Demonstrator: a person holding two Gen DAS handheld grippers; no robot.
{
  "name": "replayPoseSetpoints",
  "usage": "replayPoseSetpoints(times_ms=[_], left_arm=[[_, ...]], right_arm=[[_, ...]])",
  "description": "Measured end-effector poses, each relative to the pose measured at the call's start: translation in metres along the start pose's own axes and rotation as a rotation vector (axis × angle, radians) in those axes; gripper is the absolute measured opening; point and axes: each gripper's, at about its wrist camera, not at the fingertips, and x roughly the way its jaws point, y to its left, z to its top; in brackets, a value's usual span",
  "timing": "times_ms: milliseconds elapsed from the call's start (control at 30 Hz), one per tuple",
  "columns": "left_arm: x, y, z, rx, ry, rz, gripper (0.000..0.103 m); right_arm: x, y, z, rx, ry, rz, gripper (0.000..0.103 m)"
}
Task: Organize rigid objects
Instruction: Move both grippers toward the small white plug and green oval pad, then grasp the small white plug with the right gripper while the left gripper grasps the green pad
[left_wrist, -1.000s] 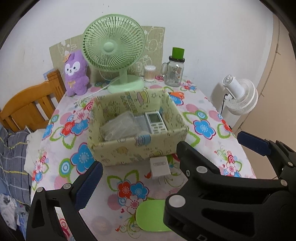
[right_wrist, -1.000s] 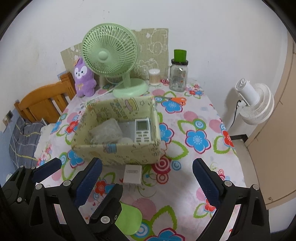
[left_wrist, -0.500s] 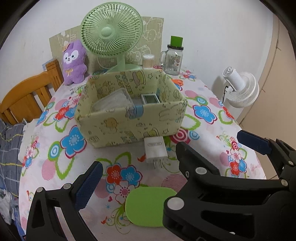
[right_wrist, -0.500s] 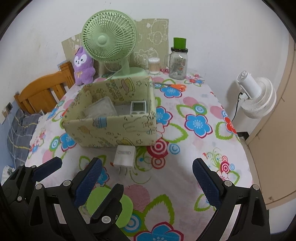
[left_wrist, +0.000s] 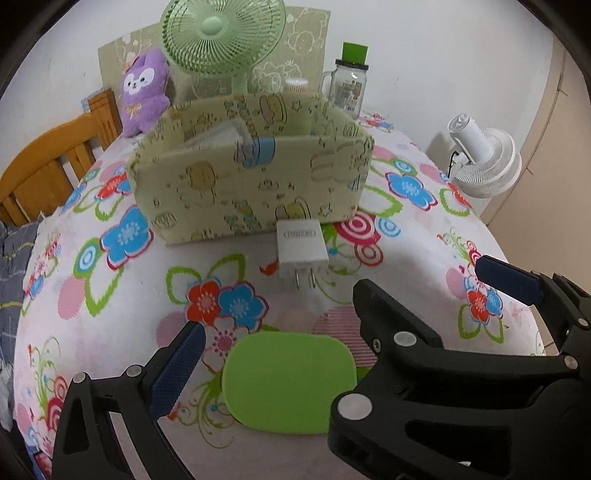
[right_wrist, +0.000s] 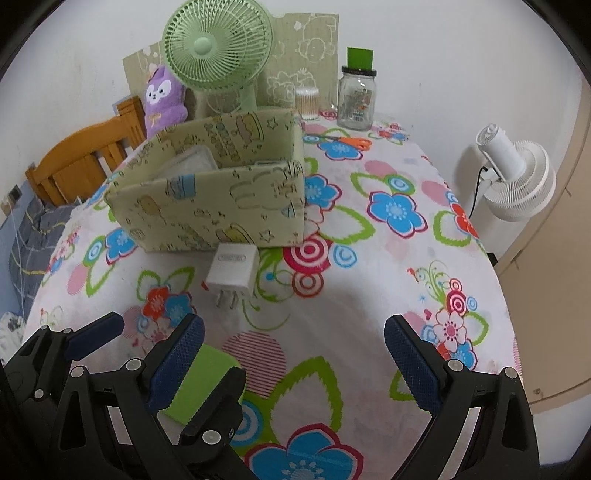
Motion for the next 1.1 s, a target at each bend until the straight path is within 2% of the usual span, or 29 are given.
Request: replayPoseSetpoints(times_ms=[433,600,767,933,1067,1100], left_arm=[[0.02,0.005,-0.024,-0.02,0.015,-0.005,0.103],[0.029,0.005,-0.03,-0.016,0.045,0.003,0.103],[0.028,0.007,-0.034,-0.01,0.022,0.022,0.103],[0.031,0.003,-0.035,0.002,0.025,0.079,0.103],[0.031,0.004,-0.035,-0.001,0.026,0.082,0.103],[0.03,0.003,-0.035,0.001,0.023,0.081,0.099]], right_arm=[[0.019,0.002,-0.023,-0.017,0.03,-0.016,0.1],[0.026,0.001,-0.03,-0.015,0.05,-0.039,0.1],[0.029,0.001,-0.033,-0.001,0.056,-0.048,0.1],[0.033,-0.003,-0.035,0.007,0.076,-0.078,0.1],[0.036,-0.002,-0.034,-0.001,0.083,-0.086,0.1],[0.037,-0.002,-0.033,-0.001,0.085,-0.086,0.1]])
